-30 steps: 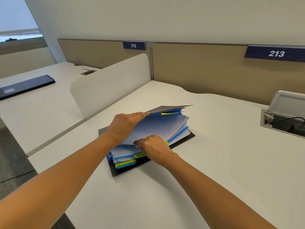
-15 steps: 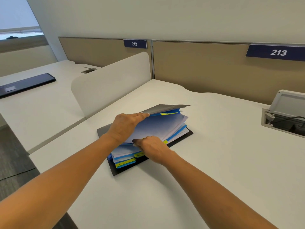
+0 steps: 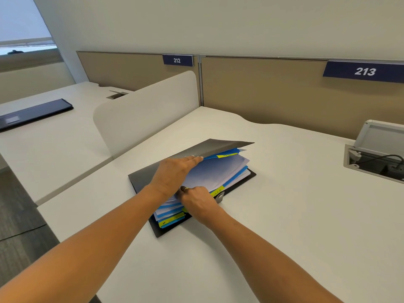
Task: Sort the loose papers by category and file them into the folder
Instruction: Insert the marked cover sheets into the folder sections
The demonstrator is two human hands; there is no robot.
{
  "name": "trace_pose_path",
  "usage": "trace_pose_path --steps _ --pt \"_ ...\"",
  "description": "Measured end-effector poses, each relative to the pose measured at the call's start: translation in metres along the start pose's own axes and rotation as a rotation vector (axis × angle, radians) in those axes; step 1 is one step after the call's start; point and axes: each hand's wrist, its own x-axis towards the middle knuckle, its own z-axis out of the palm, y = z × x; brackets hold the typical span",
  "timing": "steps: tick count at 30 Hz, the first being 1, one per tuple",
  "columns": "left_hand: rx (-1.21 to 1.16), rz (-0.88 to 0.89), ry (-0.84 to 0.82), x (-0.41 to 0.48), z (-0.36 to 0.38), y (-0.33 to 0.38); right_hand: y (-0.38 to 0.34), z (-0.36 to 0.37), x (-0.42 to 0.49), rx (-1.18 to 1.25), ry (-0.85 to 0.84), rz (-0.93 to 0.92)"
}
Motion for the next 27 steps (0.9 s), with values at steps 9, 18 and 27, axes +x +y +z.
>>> trace_pose_path --steps 9,18,27 --pt "-0.106 -0.039 -0.186 -0.01 0.011 0.016 0.02 0.007 -0.025 0.141 0.198 0.028" --pt "-0.119 -0.237 -0.166 -0.025 0.028 0.042 0.043 0.025 -0.07 0.26 0.637 0.56" --pt "-0.189 -0.411 -0.509 -0.032 0.038 0.059 0.024 0.017 -0.066 1.054 0.469 1.152"
